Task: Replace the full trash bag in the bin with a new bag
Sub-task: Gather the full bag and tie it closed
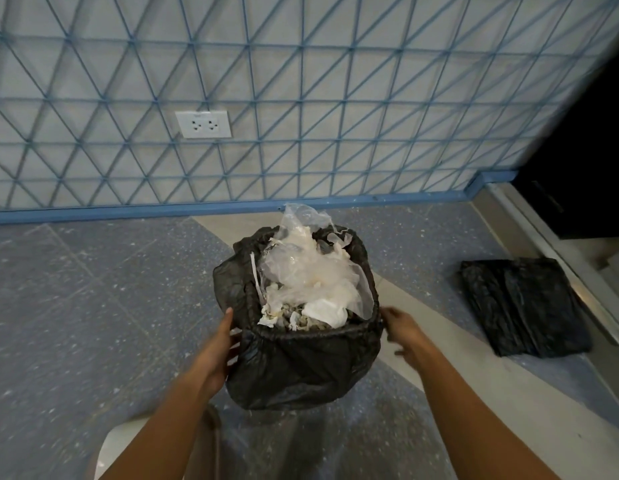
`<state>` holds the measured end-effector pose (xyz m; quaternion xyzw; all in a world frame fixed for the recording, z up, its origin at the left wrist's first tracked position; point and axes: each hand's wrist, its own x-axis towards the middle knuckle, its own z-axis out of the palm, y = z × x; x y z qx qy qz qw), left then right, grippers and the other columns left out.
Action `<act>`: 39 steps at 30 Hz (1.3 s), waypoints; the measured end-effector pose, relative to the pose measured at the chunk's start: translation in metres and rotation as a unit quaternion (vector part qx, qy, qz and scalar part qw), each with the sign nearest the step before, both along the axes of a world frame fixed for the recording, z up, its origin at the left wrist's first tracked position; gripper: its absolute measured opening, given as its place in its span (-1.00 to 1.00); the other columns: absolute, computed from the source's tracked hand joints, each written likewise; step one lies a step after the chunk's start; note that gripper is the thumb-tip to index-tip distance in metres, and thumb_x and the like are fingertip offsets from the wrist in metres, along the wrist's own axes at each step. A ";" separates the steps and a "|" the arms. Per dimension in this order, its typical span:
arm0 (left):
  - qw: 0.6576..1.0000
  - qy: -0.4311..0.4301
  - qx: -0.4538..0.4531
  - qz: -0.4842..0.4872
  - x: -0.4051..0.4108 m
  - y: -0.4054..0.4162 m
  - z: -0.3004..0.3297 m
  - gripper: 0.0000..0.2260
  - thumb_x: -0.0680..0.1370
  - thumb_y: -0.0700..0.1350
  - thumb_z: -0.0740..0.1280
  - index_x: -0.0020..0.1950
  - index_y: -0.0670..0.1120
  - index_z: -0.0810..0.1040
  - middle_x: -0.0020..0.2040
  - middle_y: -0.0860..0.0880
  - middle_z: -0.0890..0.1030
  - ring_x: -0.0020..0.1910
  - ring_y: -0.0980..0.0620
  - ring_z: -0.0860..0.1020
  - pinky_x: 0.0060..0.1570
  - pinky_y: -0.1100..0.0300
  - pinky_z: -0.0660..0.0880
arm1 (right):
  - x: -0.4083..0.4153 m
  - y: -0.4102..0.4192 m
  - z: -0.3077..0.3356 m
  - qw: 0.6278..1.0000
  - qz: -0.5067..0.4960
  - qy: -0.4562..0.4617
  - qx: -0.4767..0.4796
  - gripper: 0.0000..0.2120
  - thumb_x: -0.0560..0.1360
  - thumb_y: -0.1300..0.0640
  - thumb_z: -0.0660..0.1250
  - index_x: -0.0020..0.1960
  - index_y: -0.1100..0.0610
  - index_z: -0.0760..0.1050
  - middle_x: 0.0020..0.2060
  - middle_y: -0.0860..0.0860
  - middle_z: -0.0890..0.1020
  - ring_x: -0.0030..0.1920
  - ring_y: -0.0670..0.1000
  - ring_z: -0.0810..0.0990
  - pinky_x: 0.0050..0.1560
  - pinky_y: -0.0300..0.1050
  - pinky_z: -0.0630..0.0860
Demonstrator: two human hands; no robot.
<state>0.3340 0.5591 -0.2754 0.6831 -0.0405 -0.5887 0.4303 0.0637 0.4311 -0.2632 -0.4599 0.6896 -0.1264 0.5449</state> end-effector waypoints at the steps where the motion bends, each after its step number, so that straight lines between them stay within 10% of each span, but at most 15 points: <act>1: 1.000 0.001 0.005 0.000 -0.001 0.002 -0.002 -0.53 0.54 0.30 0.05 0.07 -0.02 0.53 0.01 -0.08 0.59 -0.01 -0.04 0.53 0.03 0.07 0.42 | -0.002 0.012 -0.015 0.998 -0.014 -0.009 0.058 -0.53 0.61 -0.11 0.08 0.38 0.16 0.34 0.35 0.15 0.43 0.25 0.22 0.43 0.12 0.11 0.38; 5: 0.999 0.028 0.016 -0.010 0.000 0.013 -0.007 -0.52 0.55 0.29 0.02 0.00 -0.05 0.52 0.00 -0.12 0.58 0.00 -0.08 0.52 0.19 0.00 0.38 | -0.010 0.045 -0.060 0.944 -0.121 -0.146 0.271 -0.24 0.49 -0.40 -0.04 0.51 0.07 0.15 0.46 0.21 0.26 0.42 0.33 0.24 0.33 0.40 0.14; 9: 0.997 0.076 0.021 0.004 0.001 0.020 -0.004 -0.49 0.54 0.28 0.05 -0.02 -0.12 0.53 0.00 -0.16 0.59 -0.01 -0.10 0.54 -0.03 0.04 0.47 | -0.012 0.042 -0.065 0.908 -0.203 -0.257 0.261 -0.31 0.54 -0.34 -0.09 0.48 0.09 0.22 0.45 0.12 0.32 0.45 0.20 0.25 0.39 0.39 -0.04; 14: 0.986 0.158 0.046 0.019 0.007 0.026 0.007 -0.41 0.49 0.32 0.14 0.02 -0.23 0.48 0.07 -0.23 0.56 0.07 -0.19 0.54 0.01 -0.08 0.49 | -0.021 0.023 -0.039 0.883 -0.264 -0.305 0.239 -0.41 0.56 -0.24 0.08 0.29 0.23 0.44 -0.09 0.16 0.66 -0.01 0.14 0.56 -0.08 0.08 0.55; 20: 0.977 0.201 0.064 0.015 0.010 0.051 0.035 -0.51 0.46 0.12 0.34 0.06 -0.32 0.59 0.06 -0.32 0.63 -0.03 -0.23 0.64 -0.10 -0.14 0.61 | -0.047 0.019 0.003 0.912 -0.210 -0.264 0.235 -0.67 0.50 -0.11 0.28 -0.08 0.17 0.58 -0.34 0.10 0.71 -0.25 0.06 0.65 -0.25 -0.06 0.58; 26: 0.994 0.079 -0.059 0.039 0.034 0.060 0.087 -0.83 0.51 -0.18 0.31 0.03 -0.24 0.57 -0.16 -0.15 0.71 -0.30 0.01 0.68 -0.32 0.17 0.63 | -0.078 0.006 0.057 0.941 -0.176 -0.249 0.149 -0.85 0.49 0.02 0.32 -0.16 0.09 0.55 -0.39 0.01 0.68 -0.34 -0.02 0.61 -0.20 -0.13 0.47; 39: 0.972 -0.105 -0.208 -0.009 0.067 0.024 0.191 -0.80 0.60 -0.15 0.17 -0.11 -0.13 0.56 -0.36 0.01 0.69 -0.40 0.16 0.64 -0.43 0.35 0.55 | -0.090 -0.025 0.158 0.918 -0.144 -0.370 0.009 -0.60 0.58 0.08 0.18 -0.30 0.16 0.66 -0.40 0.02 0.70 -0.39 -0.07 0.69 -0.45 -0.19 0.61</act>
